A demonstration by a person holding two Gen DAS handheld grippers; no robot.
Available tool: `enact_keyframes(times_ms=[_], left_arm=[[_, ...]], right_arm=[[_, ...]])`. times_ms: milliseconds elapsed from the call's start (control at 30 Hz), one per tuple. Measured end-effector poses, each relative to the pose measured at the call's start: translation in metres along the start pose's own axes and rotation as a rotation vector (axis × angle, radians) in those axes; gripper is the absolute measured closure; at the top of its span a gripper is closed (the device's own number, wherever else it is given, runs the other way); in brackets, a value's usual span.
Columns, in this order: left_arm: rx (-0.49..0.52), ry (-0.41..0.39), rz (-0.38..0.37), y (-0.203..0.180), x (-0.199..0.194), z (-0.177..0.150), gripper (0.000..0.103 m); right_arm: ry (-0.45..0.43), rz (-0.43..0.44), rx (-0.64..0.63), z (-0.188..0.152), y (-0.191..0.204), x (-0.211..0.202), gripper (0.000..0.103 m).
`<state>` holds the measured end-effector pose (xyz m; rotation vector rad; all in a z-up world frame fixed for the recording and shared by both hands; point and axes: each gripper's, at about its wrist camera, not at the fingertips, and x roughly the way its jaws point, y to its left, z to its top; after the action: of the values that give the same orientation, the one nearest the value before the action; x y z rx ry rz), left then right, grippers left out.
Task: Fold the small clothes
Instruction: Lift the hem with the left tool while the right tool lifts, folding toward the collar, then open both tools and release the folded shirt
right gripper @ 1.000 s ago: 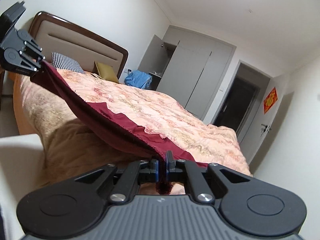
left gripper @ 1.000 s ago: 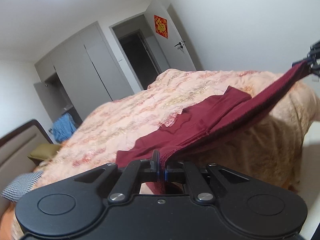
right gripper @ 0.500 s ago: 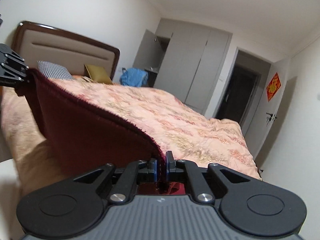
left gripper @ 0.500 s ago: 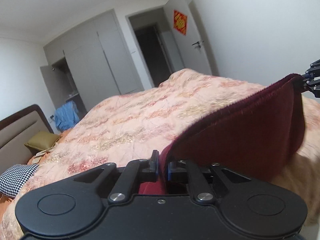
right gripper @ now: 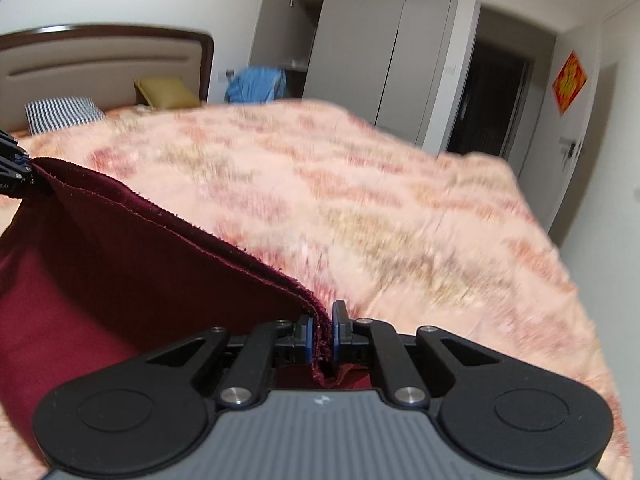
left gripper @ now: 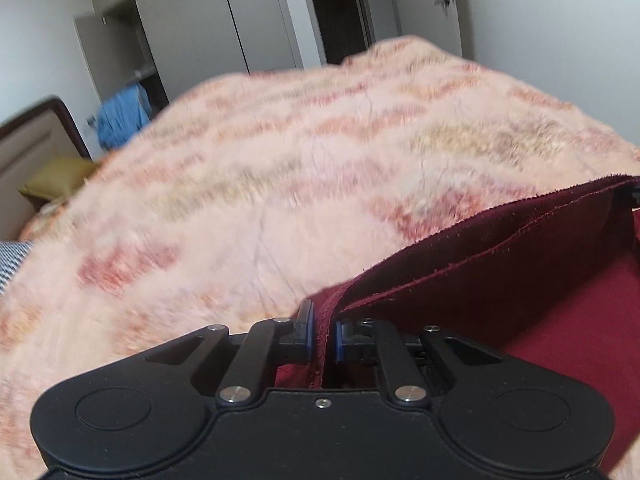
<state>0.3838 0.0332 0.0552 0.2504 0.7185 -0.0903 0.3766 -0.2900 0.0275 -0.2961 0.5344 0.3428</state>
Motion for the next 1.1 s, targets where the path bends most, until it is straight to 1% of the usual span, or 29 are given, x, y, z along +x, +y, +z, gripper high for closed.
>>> enact_keyframes(times_ms=[67, 167, 267, 300, 333, 367, 400, 433, 467, 500, 533, 567, 633, 667, 800, 900, 1000, 1100], left_arm=[[-0.018, 0.024, -0.026, 0.004, 0.019, -0.003, 0.093], [-0.063, 0.052, -0.068, 0.009, 0.043, -0.005, 0.092], [-0.115, 0.065, -0.099, 0.014, 0.056, -0.008, 0.088], [-0.130, 0.069, -0.106, 0.016, 0.058, -0.009, 0.086], [-0.143, 0.075, -0.112, 0.017, 0.061, -0.009, 0.084], [-0.155, 0.079, -0.116, 0.018, 0.063, -0.010, 0.075], [-0.164, 0.078, -0.119, 0.020, 0.064, -0.010, 0.062], [-0.171, 0.074, -0.121, 0.021, 0.063, -0.010, 0.053], [-0.175, 0.067, -0.128, 0.022, 0.062, -0.009, 0.033], [-0.180, 0.056, -0.139, 0.024, 0.060, -0.008, 0.015], [-0.186, 0.038, -0.147, 0.025, 0.057, -0.007, 0.009], [-0.193, 0.017, -0.149, 0.026, 0.053, -0.007, 0.001], [-0.190, -0.019, -0.145, 0.027, 0.044, -0.007, 0.001], [-0.179, -0.026, -0.144, 0.027, 0.041, -0.007, 0.001], [-0.155, -0.073, -0.103, 0.029, 0.026, -0.012, 0.001], [-0.160, -0.105, -0.079, 0.035, 0.012, -0.018, 0.001], [-0.166, -0.130, -0.069, 0.040, -0.004, -0.028, 0.001], [-0.176, -0.165, -0.062, 0.044, -0.023, -0.043, 0.001]], right_arm=[[0.028, 0.016, 0.015, -0.006, -0.003, 0.019, 0.095], [0.064, 0.046, 0.062, -0.012, -0.009, 0.036, 0.093], [0.083, 0.090, 0.133, -0.015, -0.021, 0.047, 0.088], [0.087, 0.098, 0.148, -0.016, -0.024, 0.048, 0.080], [0.086, 0.101, 0.156, -0.016, -0.026, 0.050, 0.069], [0.084, 0.103, 0.158, -0.017, -0.027, 0.051, 0.062], [0.083, 0.106, 0.157, -0.017, -0.028, 0.050, 0.053], [0.086, 0.107, 0.153, -0.016, -0.028, 0.051, 0.045], [0.090, 0.103, 0.152, -0.017, -0.029, 0.053, 0.041], [0.091, 0.099, 0.155, -0.017, -0.030, 0.053, 0.033], [0.090, 0.098, 0.164, -0.017, -0.031, 0.053, 0.026], [0.087, 0.097, 0.176, -0.017, -0.033, 0.053, 0.022], [0.077, 0.087, 0.199, -0.018, -0.036, 0.050, 0.008], [0.069, 0.081, 0.210, -0.019, -0.037, 0.049, 0.006], [0.058, 0.093, 0.262, -0.025, -0.044, 0.038, 0.002], [0.050, 0.095, 0.275, -0.030, -0.048, 0.027, 0.000], [0.038, 0.092, 0.291, -0.036, -0.049, 0.012, 0.000], [0.002, 0.106, 0.330, -0.050, -0.045, -0.010, 0.000]])
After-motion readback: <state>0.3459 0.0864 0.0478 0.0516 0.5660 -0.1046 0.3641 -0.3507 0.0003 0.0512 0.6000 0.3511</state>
